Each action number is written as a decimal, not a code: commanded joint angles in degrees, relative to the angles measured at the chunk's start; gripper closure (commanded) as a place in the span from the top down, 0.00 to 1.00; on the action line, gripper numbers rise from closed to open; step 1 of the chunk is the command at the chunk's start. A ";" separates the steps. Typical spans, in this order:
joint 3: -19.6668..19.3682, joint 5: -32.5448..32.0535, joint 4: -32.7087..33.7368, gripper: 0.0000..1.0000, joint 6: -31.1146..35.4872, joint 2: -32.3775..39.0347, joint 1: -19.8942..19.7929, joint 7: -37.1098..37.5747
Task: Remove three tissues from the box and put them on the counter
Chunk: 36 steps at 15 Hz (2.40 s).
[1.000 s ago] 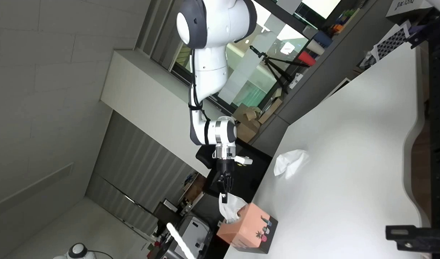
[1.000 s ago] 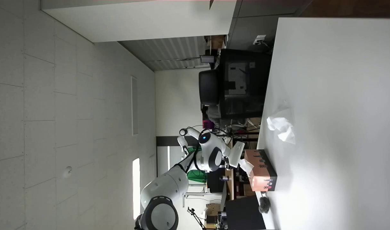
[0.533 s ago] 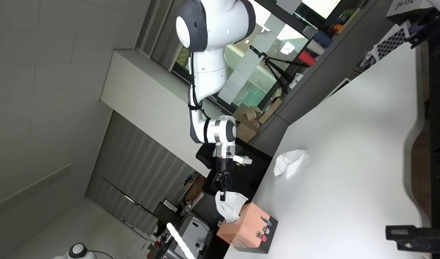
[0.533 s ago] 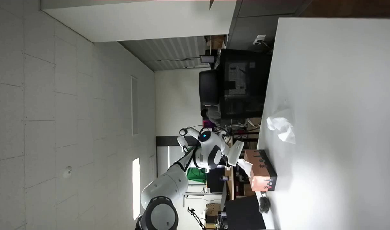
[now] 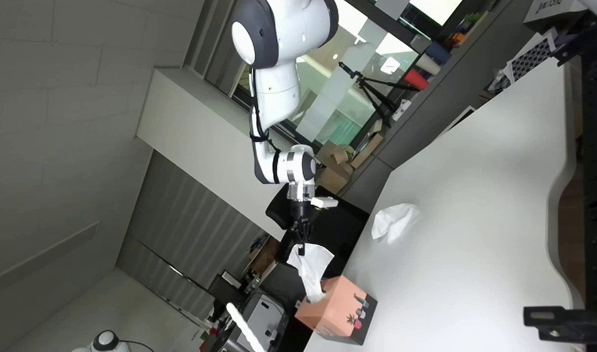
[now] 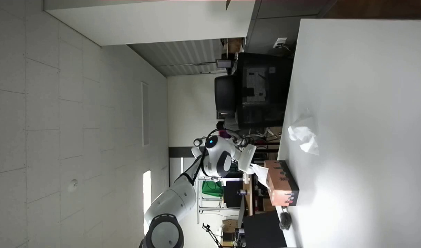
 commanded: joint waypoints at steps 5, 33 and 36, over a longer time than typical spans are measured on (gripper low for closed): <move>-10.44 -4.50 -1.10 0.00 1.78 -5.76 3.06 14.27; -12.81 -27.46 19.78 0.75 2.27 11.46 0.58 54.16; -13.61 -28.63 18.82 0.95 0.68 7.86 2.53 54.71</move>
